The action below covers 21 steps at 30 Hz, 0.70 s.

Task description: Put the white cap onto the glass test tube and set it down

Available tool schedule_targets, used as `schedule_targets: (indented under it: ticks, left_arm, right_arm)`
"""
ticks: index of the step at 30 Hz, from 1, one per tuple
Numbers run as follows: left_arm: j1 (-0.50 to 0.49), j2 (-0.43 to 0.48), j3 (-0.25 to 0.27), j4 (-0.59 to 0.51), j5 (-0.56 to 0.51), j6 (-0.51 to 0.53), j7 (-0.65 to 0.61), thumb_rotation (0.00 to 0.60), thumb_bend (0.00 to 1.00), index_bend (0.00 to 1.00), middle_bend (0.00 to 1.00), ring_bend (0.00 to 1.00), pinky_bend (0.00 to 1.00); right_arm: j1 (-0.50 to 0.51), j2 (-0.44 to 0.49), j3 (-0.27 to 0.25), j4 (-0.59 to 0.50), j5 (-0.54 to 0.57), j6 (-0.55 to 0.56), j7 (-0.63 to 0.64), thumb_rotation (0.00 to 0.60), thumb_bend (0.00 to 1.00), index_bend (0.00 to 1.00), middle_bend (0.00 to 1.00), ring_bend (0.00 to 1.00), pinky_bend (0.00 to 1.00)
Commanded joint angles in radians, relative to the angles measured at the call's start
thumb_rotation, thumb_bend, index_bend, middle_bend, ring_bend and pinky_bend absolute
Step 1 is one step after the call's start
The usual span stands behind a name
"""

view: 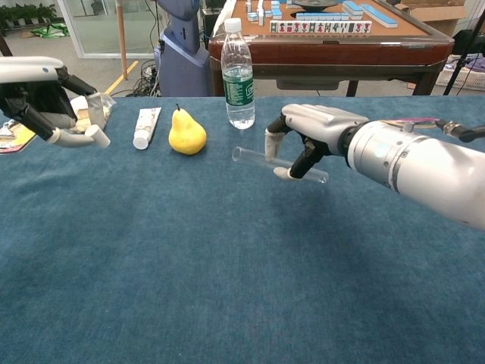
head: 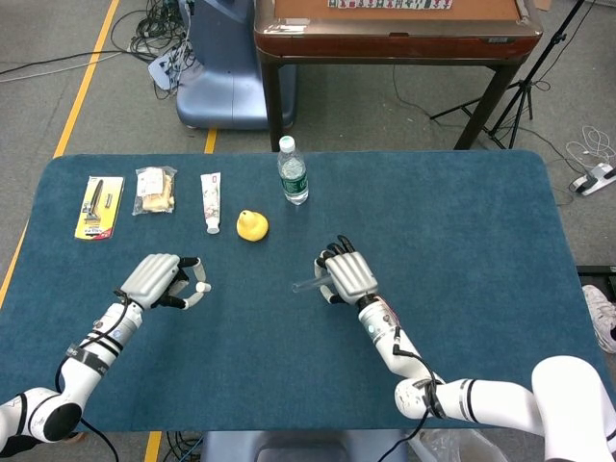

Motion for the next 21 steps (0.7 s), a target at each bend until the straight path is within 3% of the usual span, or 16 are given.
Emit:
schedule_targets:
  ticks: [1,10,21]
  left_arm:
    - [0.013,0.022,-0.043,-0.019,-0.015,0.020,-0.076,0.600,0.30,0.62,1.00,1.00,1.00]
    - [0.037,0.040,-0.091,-0.052,-0.026,0.068,-0.156,0.600,0.31,0.62,1.00,1.00,1.00]
    - [0.035,0.050,-0.120,-0.094,-0.046,0.082,-0.165,0.600,0.31,0.62,1.00,1.00,1.00]
  right_arm:
    - [-0.010,0.001,0.035,-0.005,-0.035,-0.008,0.082,0.600,0.56,0.69,0.36,0.18,0.08]
    - [0.010,-0.036,0.105,0.017,-0.032,-0.066,0.240,0.600,0.56,0.69,0.36,0.19,0.11]
    - [0.059,-0.094,0.170,0.065,-0.010,-0.140,0.375,0.600,0.56,0.69,0.36,0.20,0.12]
